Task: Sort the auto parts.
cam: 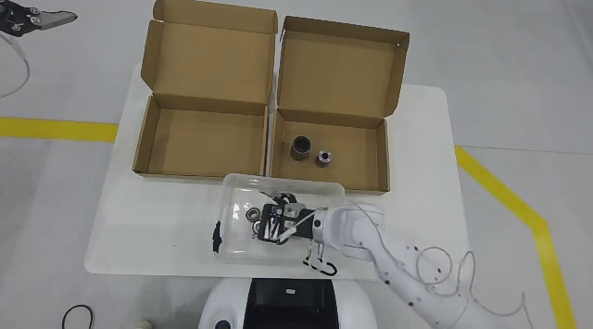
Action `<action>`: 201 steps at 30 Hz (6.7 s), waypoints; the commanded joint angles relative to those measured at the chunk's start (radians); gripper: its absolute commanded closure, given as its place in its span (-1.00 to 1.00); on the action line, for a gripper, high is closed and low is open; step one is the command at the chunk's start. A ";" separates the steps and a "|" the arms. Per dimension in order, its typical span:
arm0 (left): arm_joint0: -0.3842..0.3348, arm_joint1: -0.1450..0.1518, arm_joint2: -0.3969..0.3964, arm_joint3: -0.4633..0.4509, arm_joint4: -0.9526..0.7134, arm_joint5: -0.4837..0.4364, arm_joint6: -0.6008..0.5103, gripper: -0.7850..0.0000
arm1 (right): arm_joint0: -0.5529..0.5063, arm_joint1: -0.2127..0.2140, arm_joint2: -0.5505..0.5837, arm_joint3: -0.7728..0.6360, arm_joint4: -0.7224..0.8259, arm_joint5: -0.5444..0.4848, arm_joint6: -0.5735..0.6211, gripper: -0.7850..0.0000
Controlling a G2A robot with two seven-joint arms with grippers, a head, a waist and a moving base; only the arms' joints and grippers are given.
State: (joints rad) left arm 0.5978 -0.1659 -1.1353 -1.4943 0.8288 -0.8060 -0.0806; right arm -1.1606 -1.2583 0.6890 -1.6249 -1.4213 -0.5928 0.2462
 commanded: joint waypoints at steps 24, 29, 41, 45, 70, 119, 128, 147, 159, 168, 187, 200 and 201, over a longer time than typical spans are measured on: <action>0.000 0.000 0.000 0.000 0.000 0.000 0.000 -1.00 | 0.105 -0.100 -0.145 0.223 0.041 0.116 0.073 0.08; 0.000 0.000 0.000 0.000 0.000 0.000 0.000 -1.00 | 0.104 -0.105 -0.146 0.220 0.035 0.124 0.102 0.16; 0.000 0.000 0.000 0.000 0.000 0.000 0.000 -1.00 | 0.100 -0.116 -0.141 0.215 0.026 0.136 0.120 1.00; 0.000 0.000 0.000 0.000 0.000 0.000 0.000 -1.00 | 0.089 -0.112 -0.129 0.200 0.012 0.130 0.084 1.00; 0.000 0.000 0.000 0.000 0.000 0.000 0.000 -1.00 | -0.123 -0.016 0.073 0.175 -0.059 0.034 -0.614 1.00; 0.000 0.000 0.000 0.000 0.000 0.000 0.000 -1.00 | 0.146 -0.044 0.173 -0.200 0.085 -0.001 -0.487 1.00; 0.000 0.000 0.000 0.000 0.000 0.000 0.000 -1.00 | 0.213 -0.061 0.177 -0.210 0.127 0.022 -0.461 1.00; 0.000 0.000 0.000 0.000 0.000 0.000 0.000 -1.00 | 0.211 -0.057 0.257 -0.213 0.097 -0.023 -0.531 1.00; 0.000 0.000 0.000 0.000 0.000 0.000 0.000 -1.00 | 0.174 -0.070 0.172 -0.056 0.091 -0.022 -0.472 1.00; 0.000 0.000 0.000 0.000 0.000 0.000 0.000 -1.00 | 0.216 -0.106 0.064 0.055 0.060 0.089 -0.323 1.00; 0.000 0.000 0.000 0.000 0.000 0.000 0.000 -1.00 | 0.439 -0.263 -0.160 0.443 0.131 0.192 -0.092 1.00; 0.000 0.000 0.000 0.000 0.000 0.000 0.000 -1.00 | 0.553 -0.386 -0.235 0.672 0.245 0.207 0.079 1.00; 0.000 0.000 0.000 0.000 0.000 0.000 0.000 -1.00 | 0.561 -0.397 -0.241 0.691 0.256 0.200 0.088 1.00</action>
State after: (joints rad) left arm 0.5978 -0.1659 -1.1353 -1.4943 0.8288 -0.8060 -0.0806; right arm -0.6065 -1.6468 0.4525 -0.9518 -1.1744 -0.3884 0.3248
